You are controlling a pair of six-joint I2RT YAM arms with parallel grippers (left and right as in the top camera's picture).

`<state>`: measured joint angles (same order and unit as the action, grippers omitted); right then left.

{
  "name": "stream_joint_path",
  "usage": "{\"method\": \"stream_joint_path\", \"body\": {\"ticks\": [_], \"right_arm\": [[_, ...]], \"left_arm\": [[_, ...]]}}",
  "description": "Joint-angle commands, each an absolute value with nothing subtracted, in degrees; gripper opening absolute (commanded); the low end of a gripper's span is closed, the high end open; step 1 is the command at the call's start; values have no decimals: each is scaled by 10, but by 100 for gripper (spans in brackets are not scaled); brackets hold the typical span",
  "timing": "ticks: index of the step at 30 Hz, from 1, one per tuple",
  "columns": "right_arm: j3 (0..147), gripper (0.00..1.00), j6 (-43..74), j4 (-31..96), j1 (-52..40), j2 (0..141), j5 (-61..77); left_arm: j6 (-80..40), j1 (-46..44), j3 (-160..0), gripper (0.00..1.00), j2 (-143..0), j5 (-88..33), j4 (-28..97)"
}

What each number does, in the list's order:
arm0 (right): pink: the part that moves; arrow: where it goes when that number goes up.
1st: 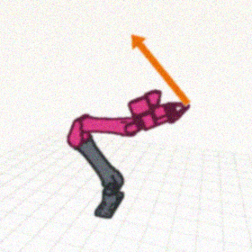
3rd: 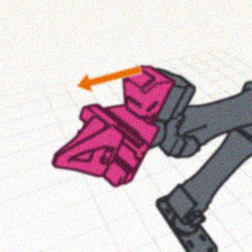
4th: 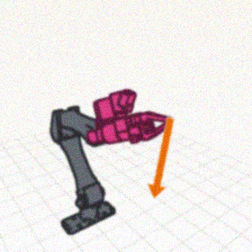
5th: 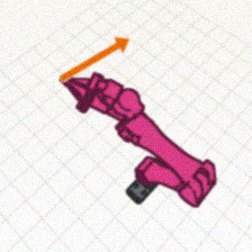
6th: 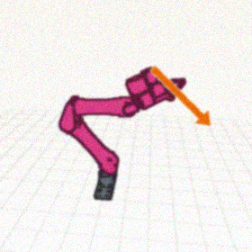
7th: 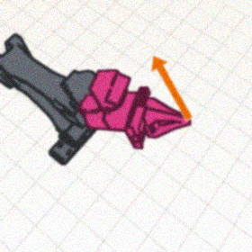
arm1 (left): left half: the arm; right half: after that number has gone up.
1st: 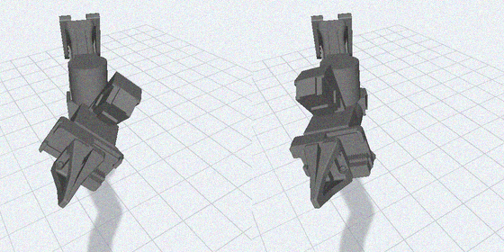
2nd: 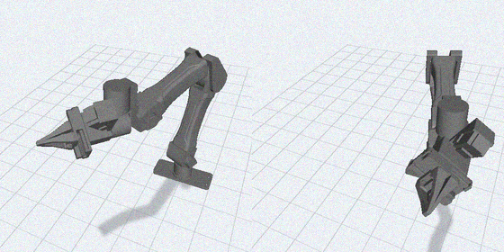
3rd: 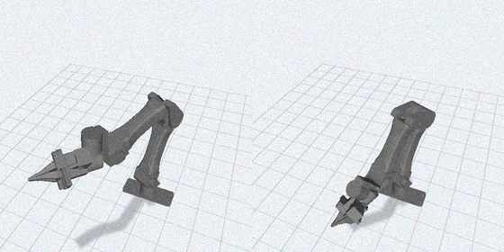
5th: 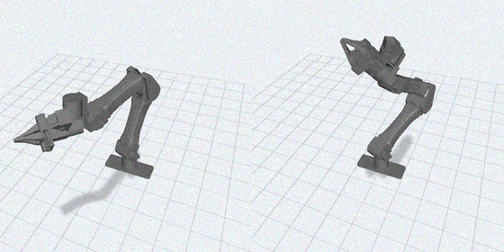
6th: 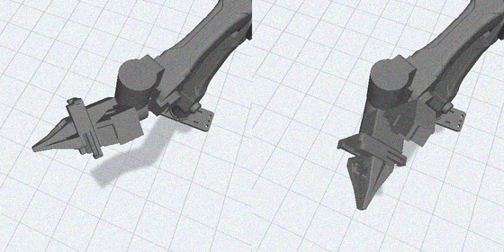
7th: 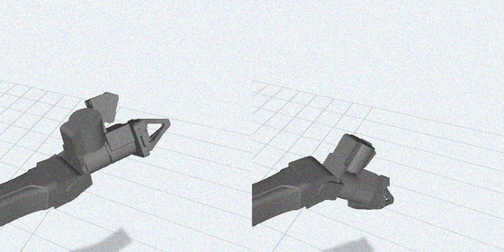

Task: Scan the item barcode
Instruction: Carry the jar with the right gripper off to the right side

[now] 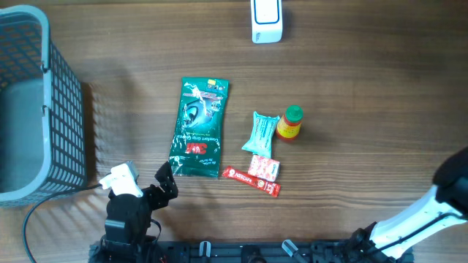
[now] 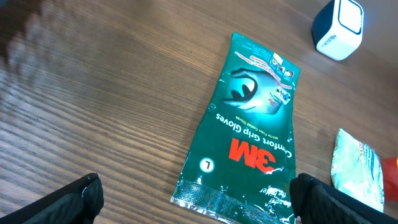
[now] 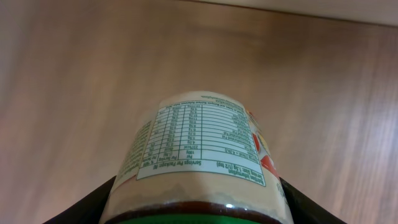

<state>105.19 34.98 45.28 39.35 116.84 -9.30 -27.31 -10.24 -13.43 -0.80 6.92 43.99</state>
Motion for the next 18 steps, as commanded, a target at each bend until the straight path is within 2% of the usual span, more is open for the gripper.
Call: {"method": "stream_joint_path", "body": {"ticks": [1,6,9,10,11,15,18], "right_arm": [[1055,56,357,466,439,1230,-44],[1055,59,345,472,470,1281,-21],[1058,77,307,469,491,1280,-16],[1058,95,292,471,495,1280,-16],[1059,99,285,477,501,1278,-16],[1098,100,287,500,510,1214,-9],[1122,100,325,524,502,1125,160]], "left_arm": [[-273,-107,-131,100,-5,64,441],[-273,-107,-131,100,-5,64,441],[-273,-107,-131,100,-5,64,441],[-273,-107,-131,100,-5,64,440],[-273,-107,-131,100,-5,64,441],[-273,-107,-131,100,-5,64,441],[-273,-107,-131,100,-5,64,441]]}}
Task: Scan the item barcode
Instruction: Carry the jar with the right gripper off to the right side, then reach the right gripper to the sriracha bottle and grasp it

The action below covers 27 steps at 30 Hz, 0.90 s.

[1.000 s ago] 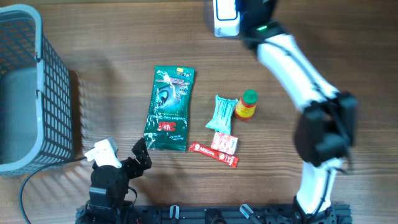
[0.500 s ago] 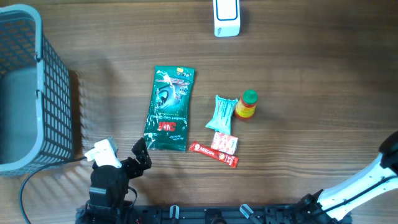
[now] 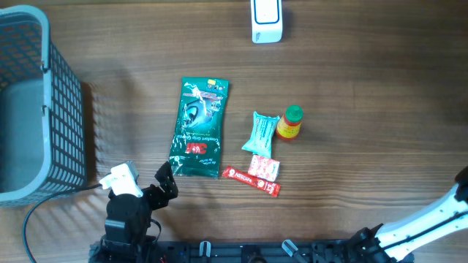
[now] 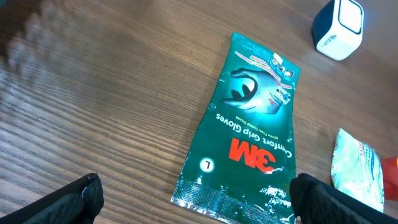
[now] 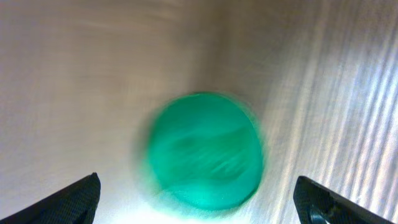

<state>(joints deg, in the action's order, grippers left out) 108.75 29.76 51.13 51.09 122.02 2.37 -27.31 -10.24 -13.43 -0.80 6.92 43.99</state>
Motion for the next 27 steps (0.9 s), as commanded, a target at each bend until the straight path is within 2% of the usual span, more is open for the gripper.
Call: {"method": "stream_joint_path", "body": {"ticks": [1,5,8,11,12,15,19,24,27], "right_arm": [[1122,100,353,542,495,1092,216],[1122,100,392,675,441,1001,275],[1121,100,478,819,364,981,289],[1098,99,449,890,268,981,291],[1084,99,451,889,196,981,281],[1061,99,480,843,62,981,230],[1016,100,623,769,-154,1001,83],[1007,99,644,764,-223,1081,61],[1007,91,645,802,-225,1140,38]], "left_arm": [[-273,-107,-131,100,-5,64,440],[-273,-107,-131,100,-5,64,441],[-273,-107,-131,100,-5,64,441],[-273,-107,-131,100,-5,64,441],[-273,-107,-131,100,-5,64,441],[-273,-107,-131,100,-5,64,441],[-273,-107,-131,100,-5,64,441],[-273,-107,-131,100,-5,64,441],[-273,-107,-131,100,-5,64,441]]}}
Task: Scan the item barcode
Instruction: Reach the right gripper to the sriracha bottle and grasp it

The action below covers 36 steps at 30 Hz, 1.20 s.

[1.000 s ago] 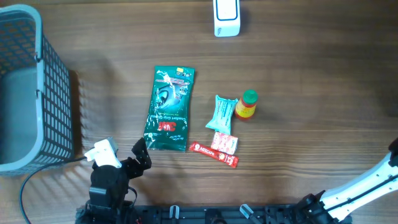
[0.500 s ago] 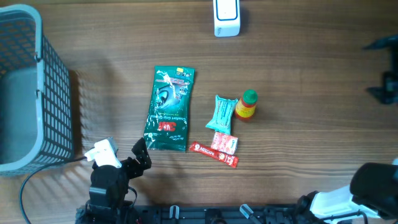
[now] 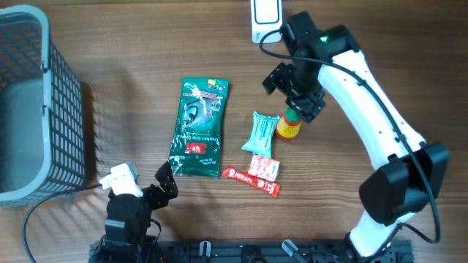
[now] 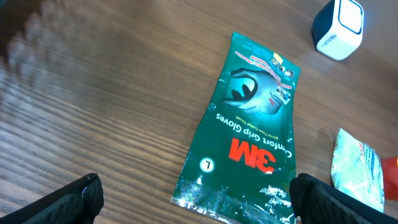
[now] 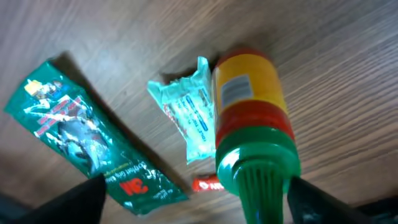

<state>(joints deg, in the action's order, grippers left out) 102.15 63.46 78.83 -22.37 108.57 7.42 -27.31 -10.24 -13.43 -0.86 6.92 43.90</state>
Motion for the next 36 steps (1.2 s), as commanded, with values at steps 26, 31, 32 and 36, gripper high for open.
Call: {"method": "stream_joint_path", "body": {"ticks": [26,31,32,36], "right_arm": [[1062,56,-9,797,-213,1156,-56],[1065,89,18,796,-213,1154,-54],[1082,90,44,806,-214,1149,-51],[1131,91,131,792,-214,1128,-52]], "left_arm": [[-273,-107,-131,100,-5,64,441],[-273,-107,-131,100,-5,64,441],[-273,-107,-131,100,-5,64,441],[-273,-107,-131,100,-5,64,441]]}}
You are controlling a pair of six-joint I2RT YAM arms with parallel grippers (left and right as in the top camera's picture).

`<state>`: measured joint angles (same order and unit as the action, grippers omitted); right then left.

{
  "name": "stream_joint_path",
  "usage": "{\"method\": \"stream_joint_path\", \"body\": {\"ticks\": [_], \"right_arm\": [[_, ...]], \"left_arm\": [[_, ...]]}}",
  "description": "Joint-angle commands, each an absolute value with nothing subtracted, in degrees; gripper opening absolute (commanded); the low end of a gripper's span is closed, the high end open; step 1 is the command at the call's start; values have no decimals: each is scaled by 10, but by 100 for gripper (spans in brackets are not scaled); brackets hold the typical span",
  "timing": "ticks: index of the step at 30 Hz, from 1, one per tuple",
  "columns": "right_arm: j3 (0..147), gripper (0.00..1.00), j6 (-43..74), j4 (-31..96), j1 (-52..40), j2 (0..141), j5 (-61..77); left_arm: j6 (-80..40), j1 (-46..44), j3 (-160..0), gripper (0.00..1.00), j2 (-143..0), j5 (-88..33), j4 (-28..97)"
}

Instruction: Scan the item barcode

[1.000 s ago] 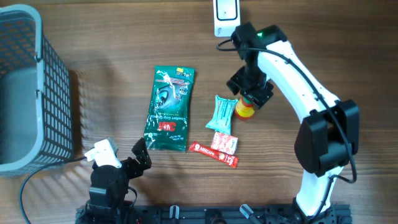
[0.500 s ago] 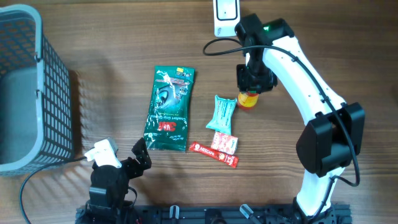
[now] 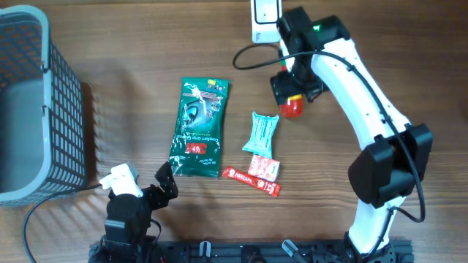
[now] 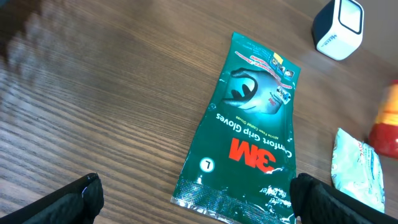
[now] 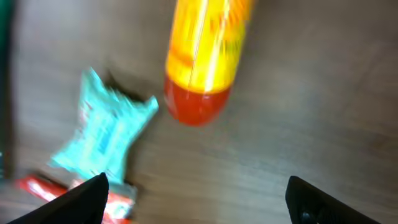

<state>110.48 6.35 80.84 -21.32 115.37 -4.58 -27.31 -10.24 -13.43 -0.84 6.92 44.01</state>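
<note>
The yellow bottle with a red band [image 5: 202, 56] shows blurred in the right wrist view, beyond my fingertips. My right gripper [image 5: 199, 202] is open, with nothing between its fingers. From overhead the right gripper [image 3: 296, 84] covers the bottle, and only the red end [image 3: 292, 107] sticks out toward the front. The bottle's green cap is hidden. The white and blue scanner [image 3: 265, 16] stands at the far edge, just behind the gripper. My left gripper [image 4: 196, 208] rests open at the front of the table, short of a green glove pack [image 4: 252, 130].
A teal packet [image 3: 262, 134], a red and white sachet [image 3: 263, 168] and a red stick pack [image 3: 252, 183] lie in front of the bottle. A grey wire basket [image 3: 33, 109] fills the left side.
The bottle stood upright next to the teal packet with its green cap up. Now it is farther back toward the scanner, red end forward. My right gripper has moved back with it and remains open.
My right gripper was shut on a labelled jar with a green lid, off to the right. Then it was open above that lid. Later it hung open over the yellow bottle by the teal packet, and now sits over the displaced bottle. The left arm stayed still.
</note>
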Motion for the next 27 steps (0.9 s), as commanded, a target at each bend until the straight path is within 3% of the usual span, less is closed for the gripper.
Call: {"method": "stream_joint_path", "body": {"ticks": [1,4,9,13,18,19,21,25,27], "right_arm": [[1130,97,130,777,-213,1130,-64],[1091,100,143,705,-213,1136,-72],[1055,96,114,551,-217,1208,-212],[1055,89,105,542,-222,1282,-226],[1054,88,91,544,-246,1322,-228],[1054,84,91,544,-246,1329,-244],[1053,64,92,545,-243,1339,-278],[1053,44,91,548,-237,1355,-298],[1054,39,91,553,-237,1354,-274]], "left_arm": [[-273,-107,-131,100,-5,64,441],[-273,-107,-131,100,-5,64,441],[-273,-107,-131,100,-5,64,441],[-273,-107,-131,100,-5,64,441],[-273,-107,-131,100,-5,64,441],[-273,-107,-131,100,-5,64,441],[-273,-107,-131,100,-5,64,441],[-273,-107,-131,100,-5,64,441],[-273,-107,-131,100,-5,64,441]]}}
